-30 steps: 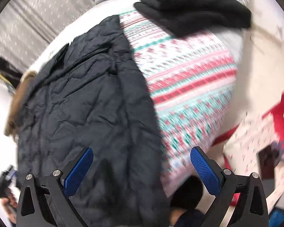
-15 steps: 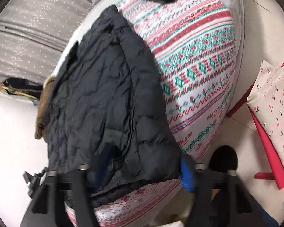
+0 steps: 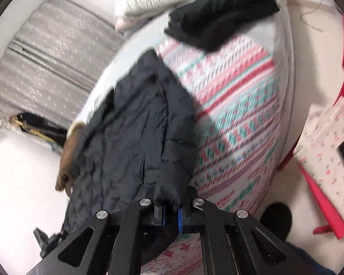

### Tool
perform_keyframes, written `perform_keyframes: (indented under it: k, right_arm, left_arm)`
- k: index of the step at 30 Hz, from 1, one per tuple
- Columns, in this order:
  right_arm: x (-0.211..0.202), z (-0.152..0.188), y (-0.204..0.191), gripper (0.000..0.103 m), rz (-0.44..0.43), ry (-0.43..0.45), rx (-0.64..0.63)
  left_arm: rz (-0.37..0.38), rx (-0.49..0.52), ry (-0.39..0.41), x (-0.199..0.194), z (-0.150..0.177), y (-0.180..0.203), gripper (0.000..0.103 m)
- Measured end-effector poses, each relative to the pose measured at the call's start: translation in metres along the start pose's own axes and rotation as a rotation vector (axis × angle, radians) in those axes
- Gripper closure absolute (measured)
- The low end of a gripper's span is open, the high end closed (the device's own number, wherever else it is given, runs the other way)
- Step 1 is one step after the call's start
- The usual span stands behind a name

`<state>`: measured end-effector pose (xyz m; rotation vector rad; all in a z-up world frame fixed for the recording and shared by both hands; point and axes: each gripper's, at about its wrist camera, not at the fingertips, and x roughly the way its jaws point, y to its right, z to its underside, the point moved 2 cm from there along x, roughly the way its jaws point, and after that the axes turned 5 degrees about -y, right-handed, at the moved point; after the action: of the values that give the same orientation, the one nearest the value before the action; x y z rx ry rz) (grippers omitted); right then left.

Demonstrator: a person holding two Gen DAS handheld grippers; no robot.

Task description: Fold large clothes

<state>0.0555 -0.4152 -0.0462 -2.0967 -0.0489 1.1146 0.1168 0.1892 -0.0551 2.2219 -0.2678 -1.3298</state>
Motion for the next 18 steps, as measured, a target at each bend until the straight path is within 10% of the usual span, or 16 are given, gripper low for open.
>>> perform_keyframes:
  k: [5,13,18]
  right_arm:
    - [-0.039,-0.003,-0.005,0.098,-0.031,0.106,-0.01]
    - [0.009,0.004,0.02,0.089,0.041,-0.086,0.079]
    - [0.038,0.013,0.03,0.08,0.004,-0.187,0.138]
  left_arm:
    - [-0.014,0.022,0.013,-0.012,0.022,0.01,0.089]
    - [0.001,-0.08,-0.086,0.018,0.019,-0.014,0.062]
    - [-0.004,-0.043,-0.064,0.019,0.023,-0.01,0.085]
